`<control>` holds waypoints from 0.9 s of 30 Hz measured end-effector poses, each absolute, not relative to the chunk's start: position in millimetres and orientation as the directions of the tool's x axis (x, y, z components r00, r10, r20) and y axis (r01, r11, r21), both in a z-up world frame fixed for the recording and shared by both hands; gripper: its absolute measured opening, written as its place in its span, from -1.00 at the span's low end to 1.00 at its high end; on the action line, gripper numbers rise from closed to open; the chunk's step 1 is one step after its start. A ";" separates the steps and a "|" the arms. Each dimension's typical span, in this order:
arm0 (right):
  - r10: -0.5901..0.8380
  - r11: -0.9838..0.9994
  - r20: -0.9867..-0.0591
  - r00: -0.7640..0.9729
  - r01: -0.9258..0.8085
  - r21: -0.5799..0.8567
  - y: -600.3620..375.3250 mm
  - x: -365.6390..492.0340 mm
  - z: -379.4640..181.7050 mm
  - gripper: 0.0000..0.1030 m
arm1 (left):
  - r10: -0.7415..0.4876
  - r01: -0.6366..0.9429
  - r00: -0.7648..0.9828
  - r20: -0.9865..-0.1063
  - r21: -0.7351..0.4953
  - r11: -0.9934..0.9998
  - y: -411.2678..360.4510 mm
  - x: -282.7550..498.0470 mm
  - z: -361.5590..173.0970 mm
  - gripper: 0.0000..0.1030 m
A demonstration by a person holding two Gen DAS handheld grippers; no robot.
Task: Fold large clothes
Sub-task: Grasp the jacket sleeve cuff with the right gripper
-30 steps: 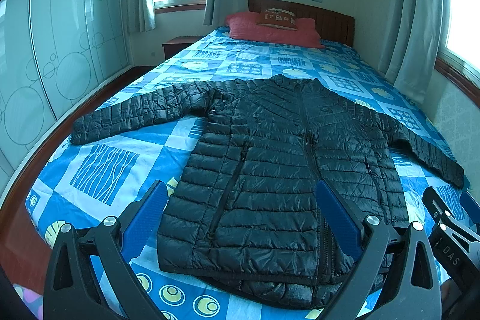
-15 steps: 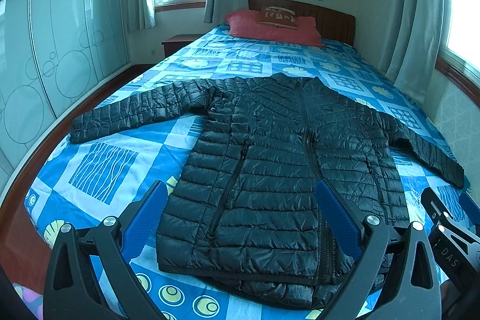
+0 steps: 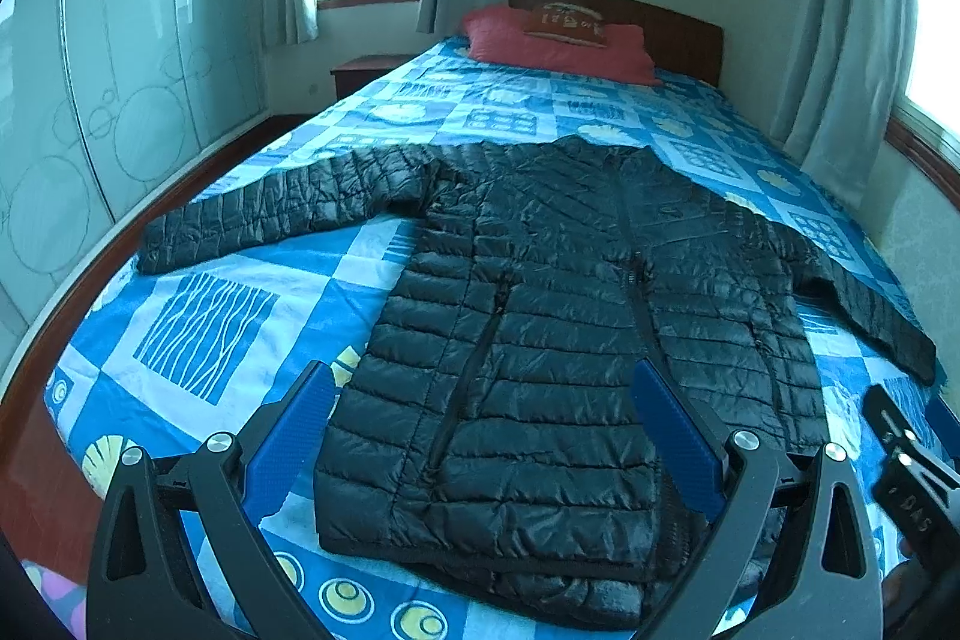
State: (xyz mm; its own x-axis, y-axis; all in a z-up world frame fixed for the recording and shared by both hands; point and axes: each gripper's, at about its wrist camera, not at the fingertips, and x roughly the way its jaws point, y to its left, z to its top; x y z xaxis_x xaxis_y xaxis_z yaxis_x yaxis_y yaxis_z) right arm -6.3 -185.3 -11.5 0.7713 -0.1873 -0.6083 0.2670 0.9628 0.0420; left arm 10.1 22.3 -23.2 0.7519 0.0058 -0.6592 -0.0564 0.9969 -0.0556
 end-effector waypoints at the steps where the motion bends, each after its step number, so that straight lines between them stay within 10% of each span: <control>1: -0.186 0.959 -0.617 0.765 0.277 0.054 -193.4 -1.8 -15.2 0.96 | 0.013 -0.070 0.746 -0.665 -0.059 0.996 26.1 17.9 -26.2 0.90; 12: -0.191 0.825 -0.653 0.733 0.480 0.297 -358.9 44.8 -67.0 0.96 | 0.164 -0.353 0.651 -0.741 -0.104 0.930 131.2 113.1 -90.3 0.90; 17: -0.245 0.659 -0.662 0.708 0.622 0.422 -478.5 41.7 -101.3 0.43 | 0.220 -0.511 0.557 -0.801 -0.120 0.851 199.3 149.1 -135.0 0.90; 27: -0.292 0.383 -0.586 0.756 0.654 0.652 -644.0 32.6 -159.2 0.42 | 0.349 -0.649 0.485 -0.802 -0.063 0.758 248.2 158.6 -173.7 0.90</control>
State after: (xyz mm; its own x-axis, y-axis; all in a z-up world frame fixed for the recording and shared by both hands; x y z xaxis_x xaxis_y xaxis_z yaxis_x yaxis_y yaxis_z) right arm 32.6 -644.0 -159.2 0.7555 -0.2922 -0.5863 0.6542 0.3829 0.6522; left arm 158.6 248.2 -173.7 0.4847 0.3485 -0.8022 -0.6489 0.7583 -0.0625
